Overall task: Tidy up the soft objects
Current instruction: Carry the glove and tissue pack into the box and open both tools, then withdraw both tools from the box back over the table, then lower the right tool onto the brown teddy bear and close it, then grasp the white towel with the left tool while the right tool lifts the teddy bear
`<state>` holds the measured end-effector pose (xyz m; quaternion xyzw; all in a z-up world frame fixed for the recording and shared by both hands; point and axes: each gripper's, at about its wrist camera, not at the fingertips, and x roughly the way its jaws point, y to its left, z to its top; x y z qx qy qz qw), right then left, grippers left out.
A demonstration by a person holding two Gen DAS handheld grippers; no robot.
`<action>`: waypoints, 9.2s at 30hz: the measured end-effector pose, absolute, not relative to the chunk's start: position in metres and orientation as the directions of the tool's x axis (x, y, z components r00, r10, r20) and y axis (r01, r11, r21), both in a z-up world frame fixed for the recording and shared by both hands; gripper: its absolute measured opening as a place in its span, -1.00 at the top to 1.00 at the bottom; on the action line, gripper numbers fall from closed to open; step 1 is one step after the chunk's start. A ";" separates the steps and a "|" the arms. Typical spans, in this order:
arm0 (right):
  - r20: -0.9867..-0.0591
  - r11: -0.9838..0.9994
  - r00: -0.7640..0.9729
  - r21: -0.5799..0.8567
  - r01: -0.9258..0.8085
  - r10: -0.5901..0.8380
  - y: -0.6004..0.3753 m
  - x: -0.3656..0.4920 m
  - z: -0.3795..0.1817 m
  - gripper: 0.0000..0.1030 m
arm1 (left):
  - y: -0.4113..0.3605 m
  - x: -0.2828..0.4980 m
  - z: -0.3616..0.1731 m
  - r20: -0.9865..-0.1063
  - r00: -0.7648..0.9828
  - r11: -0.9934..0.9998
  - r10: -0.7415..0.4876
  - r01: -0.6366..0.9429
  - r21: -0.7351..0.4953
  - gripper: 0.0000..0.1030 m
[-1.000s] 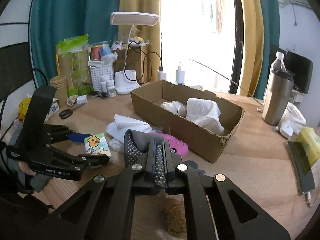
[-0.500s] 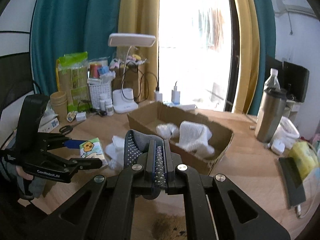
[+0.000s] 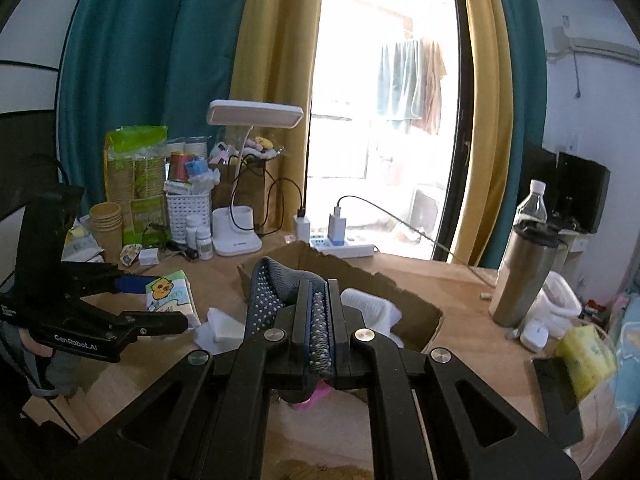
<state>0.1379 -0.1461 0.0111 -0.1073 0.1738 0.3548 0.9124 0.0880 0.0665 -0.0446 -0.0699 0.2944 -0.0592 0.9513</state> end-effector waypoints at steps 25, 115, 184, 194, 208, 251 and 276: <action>-0.339 0.698 0.706 -0.168 -0.696 0.622 -0.116 0.156 0.039 0.87 | 0.070 0.139 0.005 -0.393 0.894 0.976 -0.213 0.181 -0.117 -0.38; -0.645 0.774 0.677 -0.204 -0.600 0.355 -0.091 0.231 -0.016 -0.66 | 0.060 0.226 -0.049 -0.653 0.743 0.987 -0.147 0.153 -0.048 -0.92; -0.717 0.826 0.592 -0.041 -0.562 0.368 -0.188 0.106 -0.087 -0.67 | 0.006 0.064 -0.086 -0.602 0.773 0.973 -0.200 0.085 -0.214 -0.93; -0.743 0.841 0.553 0.025 -0.540 0.377 -0.198 0.117 -0.107 -0.67 | -0.005 0.072 -0.094 -0.636 0.745 0.976 -0.200 0.096 -0.193 -0.93; -0.736 0.807 0.528 0.041 -0.590 0.424 -0.174 0.123 -0.113 -0.32 | 0.002 0.077 -0.100 -0.658 0.731 0.979 -0.180 0.069 -0.191 -0.93; -0.598 0.774 0.590 0.083 -0.627 0.542 -0.161 0.153 -0.074 -0.32 | 0.053 0.153 -0.104 -0.687 0.671 0.952 -0.278 0.096 -0.291 0.28; -0.555 0.765 0.625 0.034 -0.643 0.550 -0.145 0.163 -0.048 -0.32 | 0.072 0.130 -0.045 -0.569 0.786 0.964 -0.242 0.126 -0.236 0.34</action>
